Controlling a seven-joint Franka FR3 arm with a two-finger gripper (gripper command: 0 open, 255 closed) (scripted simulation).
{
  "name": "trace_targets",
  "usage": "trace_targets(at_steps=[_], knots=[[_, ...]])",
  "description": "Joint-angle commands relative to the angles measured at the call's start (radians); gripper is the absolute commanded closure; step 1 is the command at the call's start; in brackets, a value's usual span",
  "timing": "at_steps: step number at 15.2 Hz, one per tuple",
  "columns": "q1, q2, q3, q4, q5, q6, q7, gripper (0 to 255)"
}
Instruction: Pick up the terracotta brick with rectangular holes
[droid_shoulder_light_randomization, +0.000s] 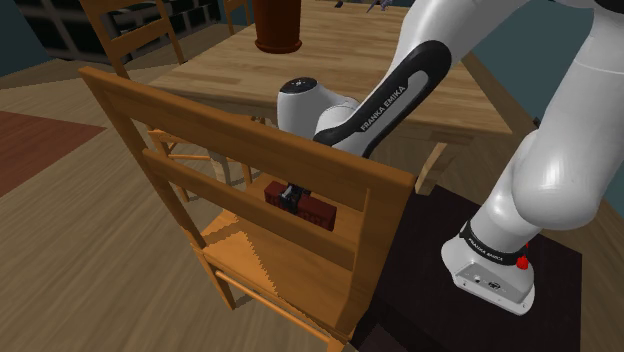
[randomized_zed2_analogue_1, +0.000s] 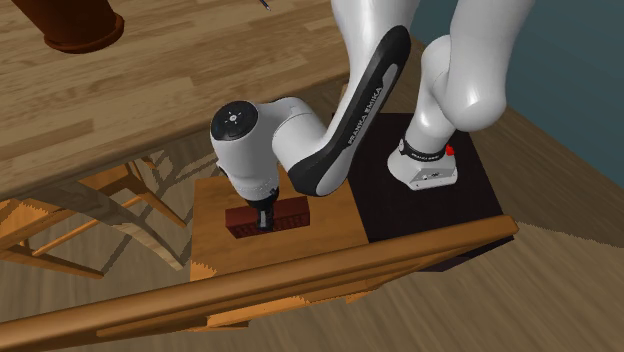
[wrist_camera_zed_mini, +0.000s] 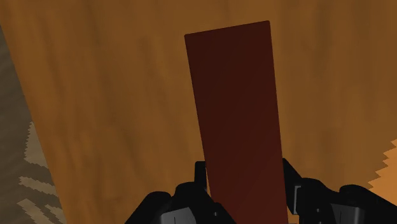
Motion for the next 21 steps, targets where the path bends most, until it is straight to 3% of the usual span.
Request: trace_targets(at_steps=[1, 6, 21], knots=[[0.0, 0.002, 0.0, 0.0, 0.0, 0.001, 0.0, 255], [0.0, 0.001, 0.0, -0.001, 0.0, 0.002, 0.002, 255], [-0.004, -0.171, 0.012, 0.046, 0.109, -0.203, -0.079, 255]])
